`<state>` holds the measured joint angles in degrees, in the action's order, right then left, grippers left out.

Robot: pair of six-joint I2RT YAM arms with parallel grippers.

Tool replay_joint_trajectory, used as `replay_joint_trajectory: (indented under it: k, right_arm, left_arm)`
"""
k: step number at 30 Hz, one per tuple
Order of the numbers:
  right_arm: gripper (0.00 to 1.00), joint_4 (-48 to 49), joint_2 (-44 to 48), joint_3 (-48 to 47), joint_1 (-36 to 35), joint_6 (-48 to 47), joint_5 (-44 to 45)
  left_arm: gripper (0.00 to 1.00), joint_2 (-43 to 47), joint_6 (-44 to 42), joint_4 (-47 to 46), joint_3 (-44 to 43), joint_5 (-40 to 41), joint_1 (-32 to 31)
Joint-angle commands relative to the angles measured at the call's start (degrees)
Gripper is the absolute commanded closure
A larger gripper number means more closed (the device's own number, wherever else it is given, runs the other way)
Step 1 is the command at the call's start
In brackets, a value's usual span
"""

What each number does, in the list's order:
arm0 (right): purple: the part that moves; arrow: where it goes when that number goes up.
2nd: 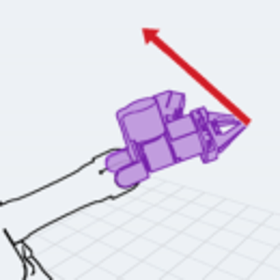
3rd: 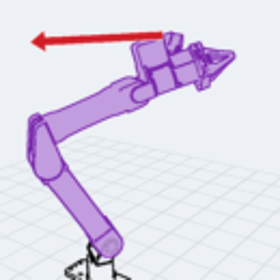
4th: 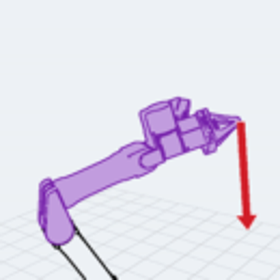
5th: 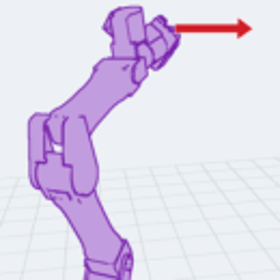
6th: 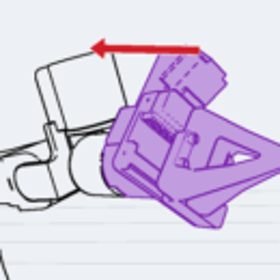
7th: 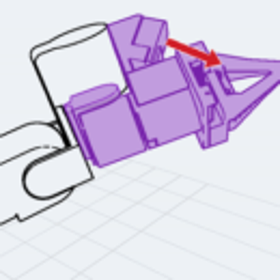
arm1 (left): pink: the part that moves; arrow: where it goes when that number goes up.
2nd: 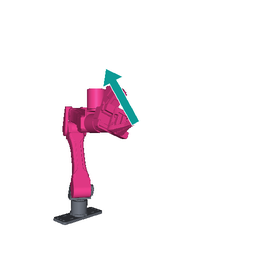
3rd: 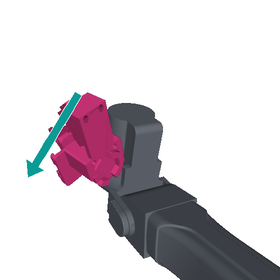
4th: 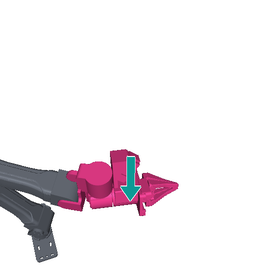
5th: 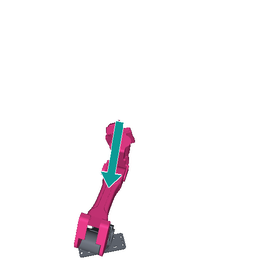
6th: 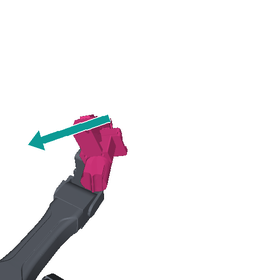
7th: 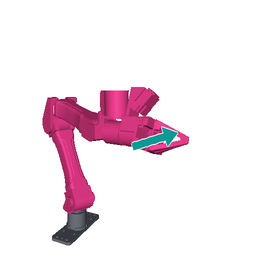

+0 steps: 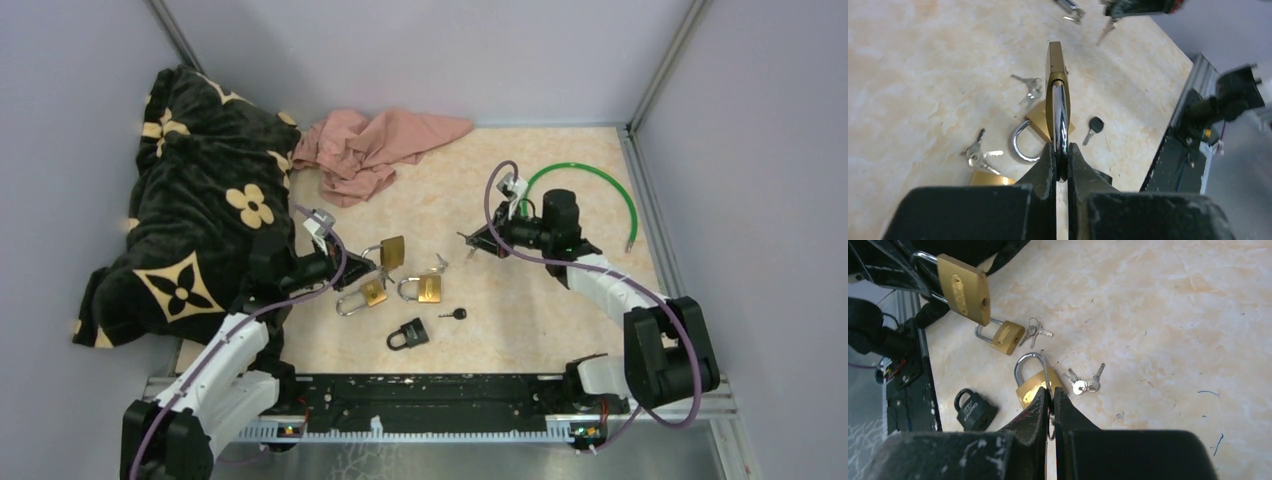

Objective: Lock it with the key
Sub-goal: Place the lock at the center of the board, then place the key at the center of the board.

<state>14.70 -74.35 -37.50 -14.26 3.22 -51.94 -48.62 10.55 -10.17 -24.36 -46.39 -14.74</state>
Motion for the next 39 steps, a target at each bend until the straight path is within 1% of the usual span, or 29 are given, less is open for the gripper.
replay_joint_trajectory:
  k: [1, 3, 5, 6, 7, 10, 13, 15, 16, 17, 18, 19, 20, 22, 23, 25, 26, 28, 29, 31, 32, 35, 38, 39]
  right_arm:
    - [1.0, 10.8, -1.5, -2.1, -4.8, 9.5, 9.3]
    - [1.0, 12.6, -4.3, -4.3, -10.2, 10.8, 12.3]
    - [1.0, 13.4, -8.9, -8.8, -15.7, 12.6, 15.9]
    - [1.0, 14.3, -13.0, -11.6, -17.9, 14.1, 16.7]
    - [1.0, 15.4, -15.3, -14.3, -20.1, 16.1, 17.6]
    - [1.0, 17.7, -26.2, -23.6, -24.8, 21.1, 18.0]
    - [1.0, 22.2, -35.4, -30.2, -28.0, 28.9, 16.6]
    - [1.0, 22.4, -40.6, -34.4, -30.0, 31.7, 17.1]
    - [1.0, 21.9, -42.9, -36.3, -30.9, 32.2, 17.5]
    - [1.0, 21.3, -44.9, -37.8, -31.7, 32.3, 17.7]
    - [1.0, 20.5, -46.6, -39.3, -32.4, 32.2, 17.9]
    - [1.0, 18.8, -48.1, -40.5, -33.0, 32.1, 18.4]
    - [1.0, 18.1, -49.3, -41.3, -33.4, 32.0, 19.2]
    - [1.0, 17.4, -51.3, -42.1, -33.5, 32.0, 21.1]
    - [1.0, 16.9, -52.0, -42.3, -33.5, 31.8, 22.2]
    - [1.0, 14.7, -53.1, -43.5, -33.5, 30.4, 23.5]
    - [1.0, 13.7, -53.5, -44.1, -33.5, 29.8, 23.9]
    - [1.0, 11.3, -54.1, -45.1, -33.6, 28.7, 24.2]
    - [0.97, 9.9, -54.1, -45.7, -33.5, 28.1, 24.7]
    - [0.83, 6.7, -53.5, -46.4, -33.5, 26.8, 25.8]
    - [0.74, 5.1, -52.9, -46.8, -33.5, 26.1, 26.4]
    - [0.5, 0.0, -50.1, -47.8, -32.8, 24.0, 28.4]
    - [0.26, -4.1, -45.4, -46.9, -30.6, 22.2, 30.3]
    - [0.21, -5.2, -43.4, -46.2, -29.6, 21.4, 30.5]
  left_arm:
    - [1.0, -1.7, 17.1, -2.1, -0.5, 26.1, 0.9]
    - [1.0, -3.6, 19.8, 0.0, -0.8, 36.7, 1.5]
    - [1.0, -5.7, 19.7, 0.1, -0.3, 41.0, 2.1]
    - [1.0, -6.4, 20.3, 0.4, 0.2, 41.9, 2.6]
    - [1.0, -6.8, 21.5, 0.6, 1.2, 42.4, 2.9]
    - [1.0, -7.5, 25.7, 0.5, 3.9, 42.3, 3.5]
    - [1.0, -7.4, 28.3, -1.4, 6.5, 44.3, 4.0]
    - [1.0, -7.0, 28.7, -1.9, 7.6, 45.7, 4.2]
    - [0.95, -6.6, 29.0, -1.3, 8.0, 45.9, 4.3]
    - [0.86, -6.3, 29.1, -0.3, 8.3, 45.9, 4.3]
    - [0.76, -5.8, 29.3, 0.4, 8.5, 45.9, 4.3]
    - [0.62, -5.3, 29.3, 1.2, 8.7, 46.7, 4.3]
    - [0.53, -4.8, 29.4, 2.0, 8.8, 47.8, 4.3]
    - [0.4, -3.6, 29.4, 3.6, 8.9, 49.1, 4.3]
    - [0.32, -2.9, 29.3, 4.3, 8.9, 49.6, 4.4]
    - [0.07, -1.4, 28.7, 5.4, 8.9, 50.4, 4.4]
    - [0.02, -0.5, 28.0, 5.5, 8.8, 50.6, 4.3]
    - [0.01, 1.2, 26.5, 6.1, 8.5, 50.9, 4.3]
    - [0.01, 2.3, 25.1, 6.4, 8.2, 50.8, 4.3]
    - [0.01, 3.6, 21.8, 6.6, 7.3, 50.0, 4.3]
    - [0.01, 4.2, 19.9, 6.6, 6.7, 49.2, 4.3]
    - [0.01, 5.8, 14.4, 6.7, 4.3, 45.1, 4.3]
    - [0.01, 6.8, 4.2, 8.5, -0.1, 39.7, 4.3]
    - [0.01, 7.1, -1.1, 9.7, -1.7, 36.5, 4.3]
